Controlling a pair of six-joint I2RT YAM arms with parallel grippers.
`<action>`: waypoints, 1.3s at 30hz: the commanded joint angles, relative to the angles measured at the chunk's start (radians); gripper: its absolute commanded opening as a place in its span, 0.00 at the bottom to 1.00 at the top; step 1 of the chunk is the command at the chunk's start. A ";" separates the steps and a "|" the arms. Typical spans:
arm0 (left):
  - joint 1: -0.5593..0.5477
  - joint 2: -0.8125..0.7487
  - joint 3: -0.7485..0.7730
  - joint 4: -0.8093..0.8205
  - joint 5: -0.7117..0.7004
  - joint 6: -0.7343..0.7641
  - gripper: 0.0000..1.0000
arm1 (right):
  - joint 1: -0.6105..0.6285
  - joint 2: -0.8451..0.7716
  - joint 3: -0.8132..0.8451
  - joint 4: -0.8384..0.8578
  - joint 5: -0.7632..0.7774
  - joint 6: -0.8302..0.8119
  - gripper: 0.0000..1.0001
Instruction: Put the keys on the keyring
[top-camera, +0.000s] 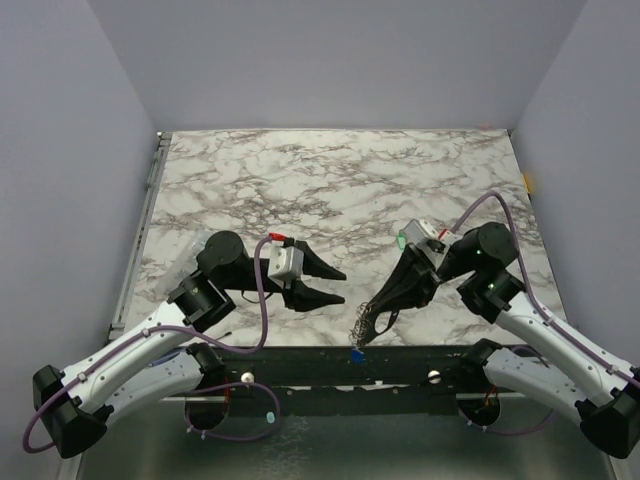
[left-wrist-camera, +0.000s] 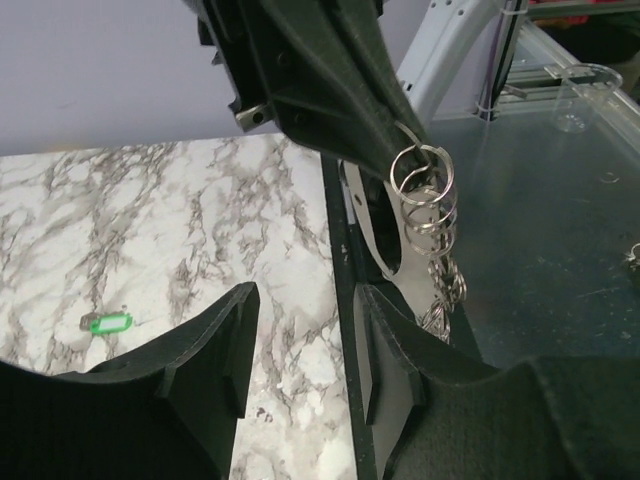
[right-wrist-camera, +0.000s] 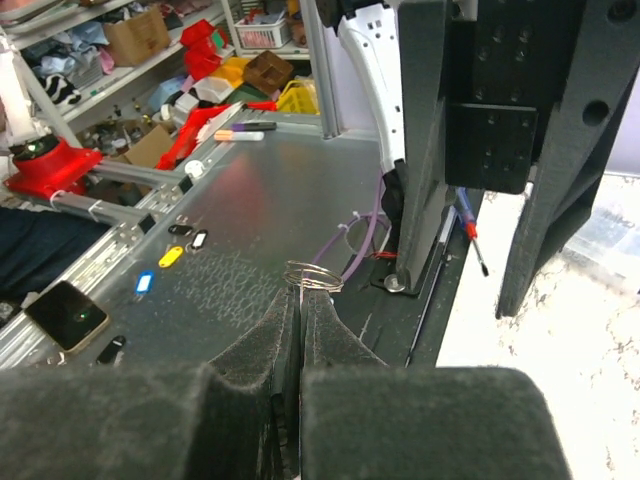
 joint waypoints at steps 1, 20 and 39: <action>-0.016 0.004 -0.019 0.115 0.072 -0.030 0.46 | 0.003 0.028 0.026 -0.001 -0.038 0.012 0.01; -0.020 0.048 -0.013 0.125 0.074 -0.113 0.61 | 0.003 0.056 0.166 -0.521 0.138 -0.246 0.01; -0.022 0.131 0.011 0.163 0.108 -0.154 0.44 | 0.032 0.104 0.181 -0.602 0.152 -0.297 0.01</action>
